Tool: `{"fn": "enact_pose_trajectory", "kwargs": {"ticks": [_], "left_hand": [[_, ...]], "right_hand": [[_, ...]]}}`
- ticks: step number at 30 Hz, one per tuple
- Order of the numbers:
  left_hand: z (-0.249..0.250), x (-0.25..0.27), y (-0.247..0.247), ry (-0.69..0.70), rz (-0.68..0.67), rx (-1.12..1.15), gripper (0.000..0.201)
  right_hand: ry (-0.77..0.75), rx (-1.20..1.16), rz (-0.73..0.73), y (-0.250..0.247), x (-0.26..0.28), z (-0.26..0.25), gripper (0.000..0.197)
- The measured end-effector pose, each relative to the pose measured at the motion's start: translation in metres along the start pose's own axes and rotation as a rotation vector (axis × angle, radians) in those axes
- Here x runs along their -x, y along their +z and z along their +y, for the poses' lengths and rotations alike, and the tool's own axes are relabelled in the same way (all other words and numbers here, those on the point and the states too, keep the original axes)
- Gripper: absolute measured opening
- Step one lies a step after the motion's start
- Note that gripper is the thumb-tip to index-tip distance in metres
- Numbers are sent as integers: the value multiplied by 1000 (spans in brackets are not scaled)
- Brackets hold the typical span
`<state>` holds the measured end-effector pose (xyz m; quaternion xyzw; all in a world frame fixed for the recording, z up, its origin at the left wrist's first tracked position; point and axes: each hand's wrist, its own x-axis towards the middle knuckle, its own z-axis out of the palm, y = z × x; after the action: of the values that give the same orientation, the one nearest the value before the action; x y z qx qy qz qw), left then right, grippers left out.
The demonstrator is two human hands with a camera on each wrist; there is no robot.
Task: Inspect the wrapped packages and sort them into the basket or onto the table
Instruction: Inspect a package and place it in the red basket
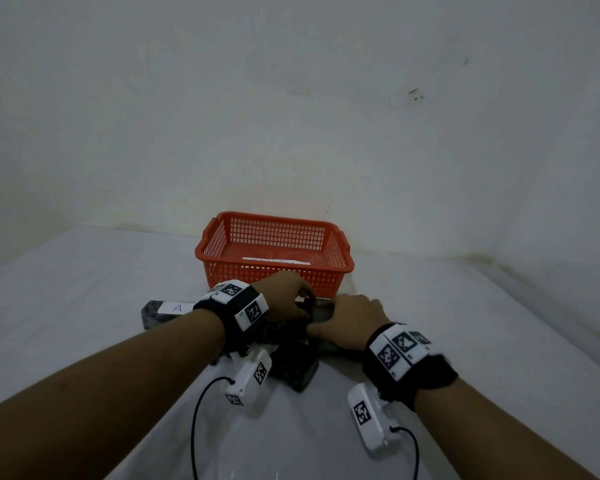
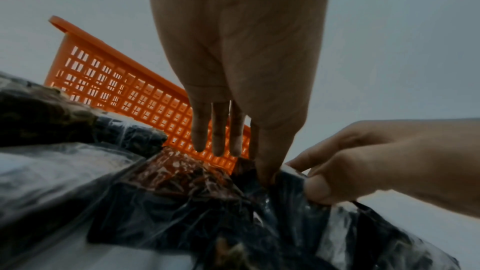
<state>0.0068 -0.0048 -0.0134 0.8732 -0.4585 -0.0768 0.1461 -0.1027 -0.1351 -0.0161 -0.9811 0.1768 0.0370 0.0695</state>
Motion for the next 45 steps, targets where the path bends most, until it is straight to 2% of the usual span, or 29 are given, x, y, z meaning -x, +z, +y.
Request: {"fn": "enact_pose_trajectory", "kwargs": {"ticks": [4,7,11,14,16,20,23,26,30,35,38,41,45], "left_hand": [[-8,0,3,4,73,222,52],[-13,1,1,19,128,484,56],[-10,4,-10,46,155,890,43],[-11,2,-19,64,248,1001,28],[-11,1,-24,34,312,1061,26],[-16,-2,-28,9,327,1134,36],[-22,-1,-28,13,296,1187,39],[-29,-1,-26,5,375,1111,38],[-38,-3,-23,-39,452,1089,26],[-43,3,-28,-26,375,1136,36],[-45,5,-30,-38,463,1046,26],[-48,7,-33,-42,522,1047,26],[-54,11,-36,-10,438,1135,31]], "right_hand": [[-49,-170,43,-18,9,13,61],[-156,-446,45,-34,14,23,50],[-270,-683,46,-48,4,32,43],[-275,-910,124,-53,-6,32,42],[-276,-1025,118,-51,-11,27,34],[-242,-1209,166,-35,-30,18,33],[-242,-1297,251,-28,-40,16,22],[-243,-1288,285,-27,-45,10,16],[-241,-1299,248,-30,-54,-1,18],[-246,-1317,256,-32,-61,-5,22],[-248,-1318,234,-33,-66,-9,21],[-265,-1359,149,-33,-69,-12,26],[-265,-1405,146,-31,-71,-10,29]]}}
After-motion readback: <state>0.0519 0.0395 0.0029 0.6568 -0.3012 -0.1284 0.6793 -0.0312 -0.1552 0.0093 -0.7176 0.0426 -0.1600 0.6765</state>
